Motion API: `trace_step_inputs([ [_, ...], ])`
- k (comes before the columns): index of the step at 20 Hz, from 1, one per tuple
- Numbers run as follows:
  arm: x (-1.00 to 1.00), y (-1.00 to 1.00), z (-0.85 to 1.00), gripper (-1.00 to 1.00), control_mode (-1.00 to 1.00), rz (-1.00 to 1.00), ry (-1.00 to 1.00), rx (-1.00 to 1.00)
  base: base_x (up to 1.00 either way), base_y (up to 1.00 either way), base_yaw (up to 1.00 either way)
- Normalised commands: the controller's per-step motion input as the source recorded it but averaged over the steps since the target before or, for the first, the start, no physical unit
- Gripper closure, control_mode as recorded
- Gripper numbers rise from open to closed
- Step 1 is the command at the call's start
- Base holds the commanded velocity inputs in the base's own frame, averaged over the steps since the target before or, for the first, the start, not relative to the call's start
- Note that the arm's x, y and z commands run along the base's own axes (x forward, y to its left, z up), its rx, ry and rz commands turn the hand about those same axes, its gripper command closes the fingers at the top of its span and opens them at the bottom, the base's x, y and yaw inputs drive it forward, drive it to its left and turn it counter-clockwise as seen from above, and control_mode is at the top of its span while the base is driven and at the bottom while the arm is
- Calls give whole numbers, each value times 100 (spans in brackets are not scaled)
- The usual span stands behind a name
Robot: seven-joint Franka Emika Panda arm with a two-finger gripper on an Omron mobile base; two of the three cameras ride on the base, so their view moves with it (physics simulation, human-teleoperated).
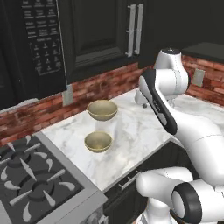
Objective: Pick up the bowls on the counter and stack them on top of one another in the open cabinet. Place the smaller bowl on top of the larger bowl.
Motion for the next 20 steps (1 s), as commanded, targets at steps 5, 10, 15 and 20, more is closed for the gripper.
trace_step_inputs([
  [5, 0, 0, 0, -100, 100, 0, 0, 0, 6, -44, 45],
  [10, 0, 0, 0, -100, 100, 0, 0, 0, 0, -42, 42],
  [15, 0, 0, 0, -100, 100, 0, 0, 0, 18, -28, 38],
  [20, 0, 0, 0, -100, 100, 0, 0, 0, 19, -4, 34],
])
